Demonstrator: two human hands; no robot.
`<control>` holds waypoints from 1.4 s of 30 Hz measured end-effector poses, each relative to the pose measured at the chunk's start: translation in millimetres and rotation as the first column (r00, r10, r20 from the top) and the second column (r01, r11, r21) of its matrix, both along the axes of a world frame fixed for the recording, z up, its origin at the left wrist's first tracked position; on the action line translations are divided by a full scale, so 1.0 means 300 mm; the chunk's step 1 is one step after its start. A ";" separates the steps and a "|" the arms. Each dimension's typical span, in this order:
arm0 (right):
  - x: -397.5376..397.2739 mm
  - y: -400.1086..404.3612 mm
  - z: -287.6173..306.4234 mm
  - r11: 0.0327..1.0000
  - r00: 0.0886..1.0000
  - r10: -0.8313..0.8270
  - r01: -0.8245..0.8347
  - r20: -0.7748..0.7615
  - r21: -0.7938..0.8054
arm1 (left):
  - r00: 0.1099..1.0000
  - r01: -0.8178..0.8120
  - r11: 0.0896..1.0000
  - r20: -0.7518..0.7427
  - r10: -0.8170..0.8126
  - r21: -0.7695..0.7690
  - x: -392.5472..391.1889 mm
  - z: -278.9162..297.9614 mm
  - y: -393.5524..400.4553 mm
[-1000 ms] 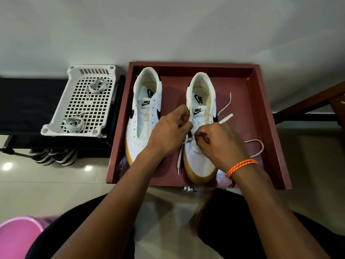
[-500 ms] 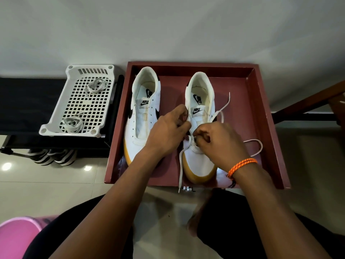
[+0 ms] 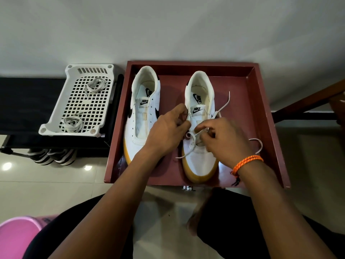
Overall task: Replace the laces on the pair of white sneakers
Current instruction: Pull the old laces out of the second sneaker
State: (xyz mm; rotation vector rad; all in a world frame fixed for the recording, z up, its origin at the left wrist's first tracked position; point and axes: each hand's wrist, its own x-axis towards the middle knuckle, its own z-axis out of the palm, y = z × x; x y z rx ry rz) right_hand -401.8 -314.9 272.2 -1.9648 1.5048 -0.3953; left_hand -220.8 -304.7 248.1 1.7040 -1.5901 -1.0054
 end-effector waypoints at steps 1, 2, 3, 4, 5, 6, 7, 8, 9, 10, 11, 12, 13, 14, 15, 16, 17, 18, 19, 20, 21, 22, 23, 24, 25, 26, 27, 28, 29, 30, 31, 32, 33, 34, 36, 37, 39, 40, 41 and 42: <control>0.012 0.009 -0.011 1.000 0.998 0.029 -0.029 -0.053 -0.009 | 1.000 -0.002 1.000 0.003 0.002 -0.005 0.001 -0.001 -0.001; 0.019 0.013 -0.016 0.998 0.995 0.041 -0.045 -0.091 -0.036 | 1.000 -0.005 1.000 0.005 0.005 -0.010 0.002 -0.004 -0.002; 0.021 0.012 -0.017 0.997 0.993 0.046 -0.052 -0.109 -0.054 | 1.000 -0.007 1.000 0.006 0.007 -0.011 0.002 -0.006 -0.002; 0.019 0.008 -0.019 0.997 0.994 0.051 -0.056 -0.100 -0.054 | 1.000 -0.009 1.000 0.004 0.009 -0.009 0.002 -0.007 -0.003; 0.015 0.002 -0.015 0.998 0.996 0.044 -0.046 -0.082 -0.033 | 1.000 -0.010 1.000 -0.001 0.010 -0.005 0.003 -0.007 -0.003; 0.006 -0.006 -0.006 1.000 0.998 0.020 -0.021 -0.051 -0.012 | 1.000 -0.011 1.000 -0.009 0.011 0.000 0.003 -0.008 -0.002; -0.005 -0.015 0.005 1.000 1.000 -0.026 0.026 -0.017 -0.005 | 1.000 -0.010 1.000 -0.014 0.010 0.004 0.003 -0.007 -0.003; -0.018 -0.025 0.013 0.996 0.996 -0.086 0.087 0.018 -0.022 | 1.000 -0.009 1.000 -0.018 0.009 0.006 0.003 -0.006 -0.004; -0.028 -0.031 0.024 0.987 0.988 -0.146 0.149 0.047 -0.057 | 1.000 -0.009 1.000 -0.019 0.009 0.008 0.004 -0.006 -0.004; -0.035 -0.032 0.036 0.974 0.977 -0.194 0.202 0.082 -0.104 | 1.000 -0.009 1.000 -0.020 0.010 0.010 0.004 -0.006 -0.004; -0.038 -0.033 0.045 0.960 0.966 -0.227 0.243 0.120 -0.138 | 1.000 -0.010 1.000 -0.020 0.010 0.009 0.003 -0.005 -0.004; -0.035 -0.031 0.049 0.955 0.959 -0.234 0.258 0.158 -0.148 | 1.000 -0.011 1.000 -0.017 0.011 0.007 0.002 -0.004 -0.004; -0.025 -0.025 0.052 0.962 0.960 -0.218 0.242 0.175 -0.129 | 1.000 -0.012 1.000 -0.015 0.012 0.002 0.002 -0.003 -0.003; -0.014 -0.019 0.048 0.975 0.970 -0.181 0.199 0.165 -0.097 | 1.000 -0.013 1.000 -0.014 0.013 -0.003 0.001 -0.002 -0.003; -0.001 -0.010 0.039 0.988 0.983 -0.137 0.145 0.122 -0.062 | 1.000 -0.015 1.000 -0.012 0.015 -0.008 0.000 -0.001 -0.002; 0.009 -0.001 0.024 0.995 0.994 -0.087 0.090 0.067 -0.031 | 1.000 -0.016 1.000 -0.008 0.016 -0.011 0.000 0.001 -0.001; 0.018 0.009 0.011 0.999 0.999 -0.039 0.039 0.008 -0.010 | 1.000 -0.016 1.000 -0.004 0.016 -0.013 0.000 0.002 -0.001; 0.025 0.016 -0.004 1.000 0.999 0.004 -0.004 -0.038 -0.011 | 1.000 -0.015 1.000 -0.003 0.015 -0.012 0.001 0.002 -0.001; 0.028 0.020 -0.013 0.999 0.997 0.029 -0.031 -0.078 -0.026 | 1.000 -0.014 1.000 -0.006 0.014 -0.012 0.001 0.002 -0.002; 0.029 0.019 -0.018 0.998 0.994 0.037 -0.041 -0.099 -0.040 | 1.000 -0.015 1.000 -0.005 0.015 -0.009 0.001 0.002 -0.002; 0.027 0.017 -0.018 0.999 0.994 0.034 -0.038 -0.102 -0.035 | 1.000 -0.019 1.000 0.000 0.019 -0.005 0.001 0.001 -0.002; 0.023 0.011 -0.018 1.000 0.996 0.022 -0.024 -0.082 -0.014 | 1.000 -0.023 1.000 0.005 0.023 0.000 0.001 0.002 -0.002; 0.015 0.002 -0.014 1.000 0.999 -0.002 0.003 -0.052 0.018 | 1.000 -0.024 1.000 0.005 0.024 0.005 0.001 0.002 -0.002; 0.006 -0.006 -0.007 0.999 0.999 -0.036 0.037 -0.021 0.039 | 1.000 -0.022 1.000 0.000 0.022 0.009 0.001 0.003 -0.001; -0.004 -0.014 0.004 0.996 0.997 -0.079 0.079 0.000 0.043 | 1.000 -0.020 1.000 -0.007 0.020 0.016 0.000 0.004 -0.002; -0.014 -0.021 0.012 0.992 0.992 -0.126 0.126 0.026 0.029 | 1.000 -0.018 1.000 -0.015 0.019 0.024 -0.001 0.005 -0.001; -0.023 -0.027 0.022 0.985 0.983 -0.172 0.172 0.056 0.004 | 1.000 -0.016 0.999 -0.022 0.017 0.030 -0.001 0.006 -0.001; -0.031 -0.029 0.030 0.977 0.975 -0.207 0.210 0.082 -0.031 | 1.000 -0.016 0.999 -0.026 0.016 0.031 0.000 0.006 -0.001; -0.033 -0.029 0.037 0.971 0.969 -0.227 0.234 0.102 -0.057 | 1.000 -0.017 0.999 -0.026 0.017 0.028 0.002 0.006 -0.001; -0.030 -0.027 0.041 0.969 0.965 -0.231 0.240 0.125 -0.062 | 1.000 -0.018 1.000 -0.025 0.018 0.025 0.003 0.008 -0.001; -0.022 -0.022 0.042 0.973 0.964 -0.218 0.227 0.152 -0.044 | 1.000 -0.018 1.000 -0.024 0.018 0.022 0.004 0.008 0.000; -0.013 -0.016 0.040 0.980 0.968 -0.193 0.197 0.162 -0.010 | 1.000 -0.016 1.000 -0.022 0.017 0.020 0.004 0.009 0.001; -0.003 -0.008 0.034 0.987 0.976 -0.158 0.155 0.148 0.030 | 1.000 -0.014 1.000 -0.019 0.015 0.018 0.003 0.010 0.002; 0.007 -0.001 0.025 0.992 0.987 -0.114 0.108 0.113 0.059 | 1.000 -0.012 1.000 -0.015 0.012 0.017 0.003 0.012 0.003; 0.022 0.014 0.003 0.999 1.000 -0.016 0.015 0.007 0.042 | 1.000 -0.012 1.000 -0.010 0.013 0.019 0.004 0.014 0.002; 0.026 0.018 -0.004 1.000 0.999 0.014 -0.013 -0.044 0.008 | 1.000 -0.015 1.000 -0.011 0.016 0.025 0.003 0.015 0.002; 0.024 0.014 -0.011 0.999 0.996 0.022 -0.024 -0.081 -0.032 | 0.999 -0.022 0.999 -0.029 0.023 0.040 0.003 0.017 0.003; 0.020 0.010 -0.011 1.000 0.997 0.007 -0.009 -0.071 -0.027 | 0.999 -0.023 0.999 -0.045 0.025 0.048 0.002 0.019 0.003; 0.014 0.004 -0.008 1.000 0.998 -0.017 0.016 -0.052 -0.019 | 0.998 -0.024 0.998 -0.062 0.028 0.059 0.002 0.021 0.003; 0.007 -0.001 -0.004 0.998 0.998 -0.054 0.054 -0.028 -0.015 | 0.996 -0.025 0.997 -0.081 0.031 0.069 0.003 0.022 0.003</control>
